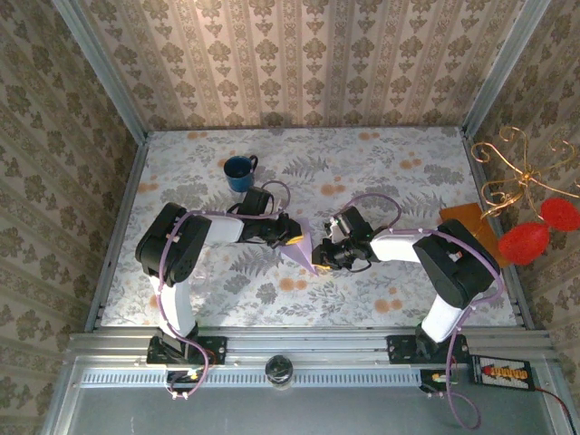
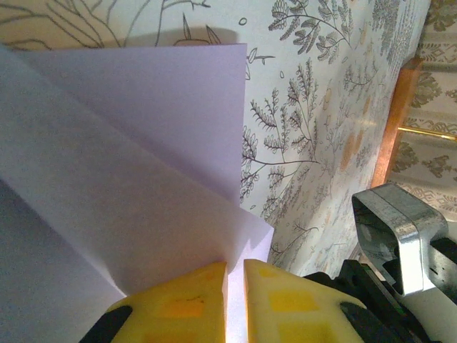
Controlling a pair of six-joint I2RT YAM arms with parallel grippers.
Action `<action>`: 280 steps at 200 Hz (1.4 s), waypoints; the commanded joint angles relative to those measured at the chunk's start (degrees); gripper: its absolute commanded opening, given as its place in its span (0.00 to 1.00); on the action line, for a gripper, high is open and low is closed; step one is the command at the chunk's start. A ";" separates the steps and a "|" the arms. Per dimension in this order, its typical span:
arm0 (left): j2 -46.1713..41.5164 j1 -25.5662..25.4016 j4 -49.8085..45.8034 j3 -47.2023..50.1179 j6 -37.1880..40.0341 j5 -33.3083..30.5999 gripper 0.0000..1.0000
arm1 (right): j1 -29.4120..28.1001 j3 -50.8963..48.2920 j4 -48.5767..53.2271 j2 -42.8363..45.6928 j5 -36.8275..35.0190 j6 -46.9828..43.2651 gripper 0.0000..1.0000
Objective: Fold a paper plane with a square sheet of paper (pick it up from the middle)
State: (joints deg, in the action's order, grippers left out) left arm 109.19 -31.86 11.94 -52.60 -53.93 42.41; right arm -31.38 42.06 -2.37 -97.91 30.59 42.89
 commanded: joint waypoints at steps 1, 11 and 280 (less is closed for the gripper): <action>0.92 -0.31 -1.24 -1.03 1.63 0.14 0.14 | 0.16 0.48 2.69 -1.41 -2.17 0.61 0.19; 0.94 -0.31 -1.44 -1.18 1.64 0.13 0.14 | 0.15 0.39 2.96 -1.49 -2.48 0.60 0.18; 3.86 -0.92 -10.79 -5.56 5.30 -2.35 0.13 | 0.15 -0.16 4.91 -1.74 -4.40 0.83 0.15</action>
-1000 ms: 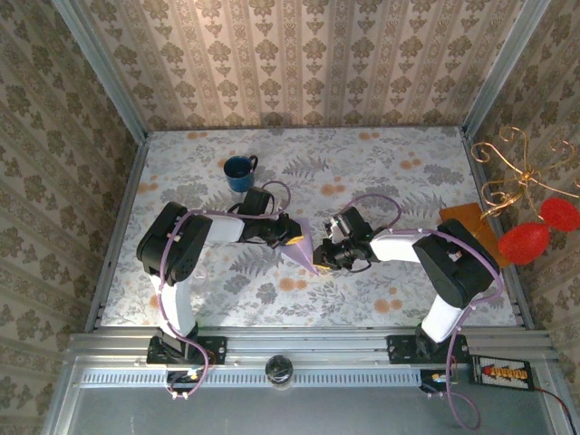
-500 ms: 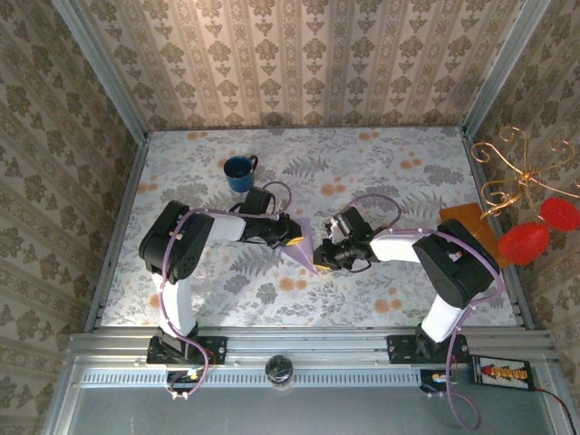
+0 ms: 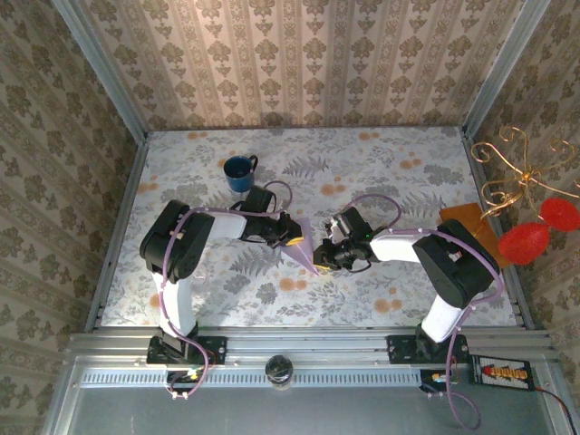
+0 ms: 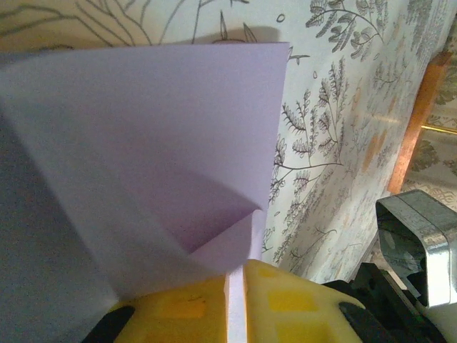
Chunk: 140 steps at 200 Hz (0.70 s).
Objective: Fold a paper plane with a square sheet of paper (pick it up from the middle)
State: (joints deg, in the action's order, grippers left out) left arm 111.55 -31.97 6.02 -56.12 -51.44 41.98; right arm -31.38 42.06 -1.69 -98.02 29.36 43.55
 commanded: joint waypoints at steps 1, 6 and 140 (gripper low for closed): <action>1.45 -0.86 -4.96 -2.10 2.91 -1.95 0.13 | 0.16 -0.20 4.24 -1.64 -3.13 0.20 0.15; 1.56 -0.97 -5.40 -2.35 3.08 -2.15 0.13 | 0.17 -0.16 4.19 -1.73 -3.15 0.20 0.15; 3.32 -2.40 -15.77 -5.61 7.64 -9.28 0.13 | 0.17 -0.32 6.27 6.96 -5.20 0.39 0.28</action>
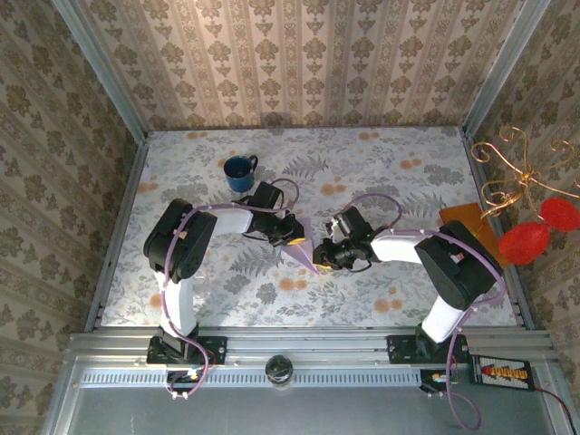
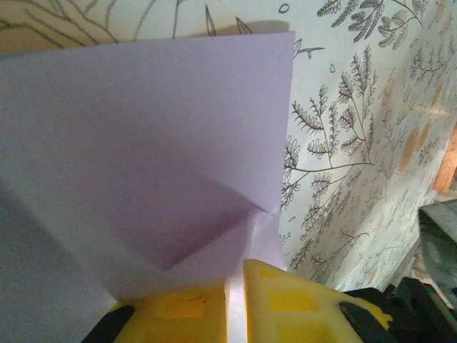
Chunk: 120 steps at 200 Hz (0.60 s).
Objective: Fold a paper plane with a square sheet of paper (pick it up from the middle)
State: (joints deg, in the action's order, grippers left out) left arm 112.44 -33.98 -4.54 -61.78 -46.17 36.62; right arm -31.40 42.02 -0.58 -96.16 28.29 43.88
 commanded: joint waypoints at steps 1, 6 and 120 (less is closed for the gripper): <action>2.43 -0.39 -5.26 0.06 2.35 -3.97 0.13 | 0.15 -0.23 5.28 5.37 -4.26 0.02 0.29; 2.41 -0.39 -5.39 -0.01 2.41 -4.01 0.13 | 0.19 -0.19 6.24 6.48 -5.20 -0.22 0.30; 2.13 -0.65 -6.32 -0.40 3.23 -4.44 0.14 | -5.72 8.91 16.98 1.82 -16.11 1.06 0.49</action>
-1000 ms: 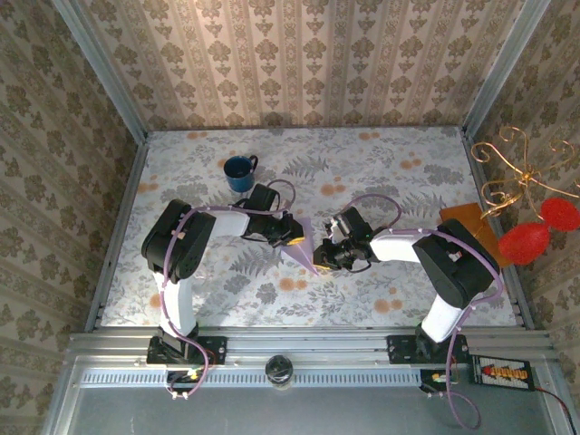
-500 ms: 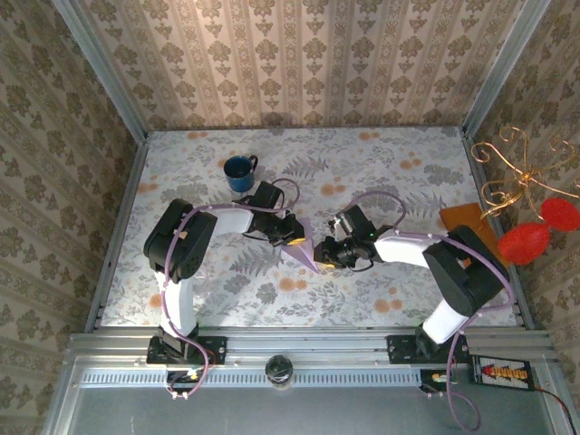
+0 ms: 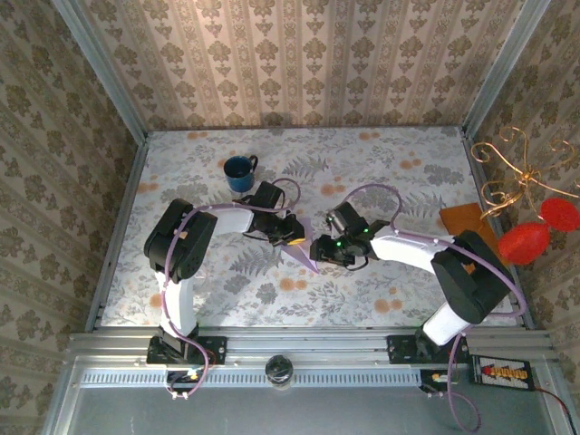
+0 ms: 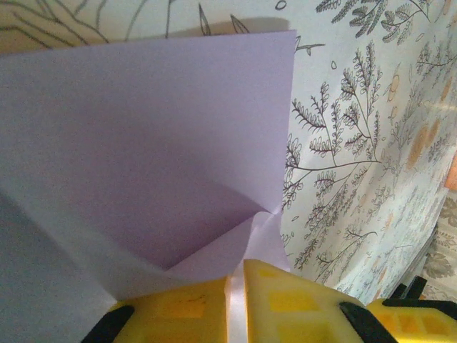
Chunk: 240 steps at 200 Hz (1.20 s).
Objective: Fold a paper plane with a square sheet of paper (pick it up from the middle)
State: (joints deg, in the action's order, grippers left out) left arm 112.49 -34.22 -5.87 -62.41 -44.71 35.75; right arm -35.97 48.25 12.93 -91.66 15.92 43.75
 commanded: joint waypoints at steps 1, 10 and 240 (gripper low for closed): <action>2.06 -0.41 -5.01 0.25 1.79 -3.53 0.14 | -1.18 2.79 3.49 -2.80 -3.77 1.22 0.49; 2.12 -0.41 -4.99 0.14 1.80 -3.45 0.14 | -1.60 3.58 3.92 -3.82 -4.30 1.69 0.48; -1.15 -0.24 0.60 1.92 1.68 0.20 0.16 | -2.61 2.71 6.03 -0.32 -2.79 -0.33 0.34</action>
State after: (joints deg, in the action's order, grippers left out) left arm 111.77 -34.41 -3.64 -61.14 -44.29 36.18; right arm -38.52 51.66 16.97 -94.24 11.60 45.17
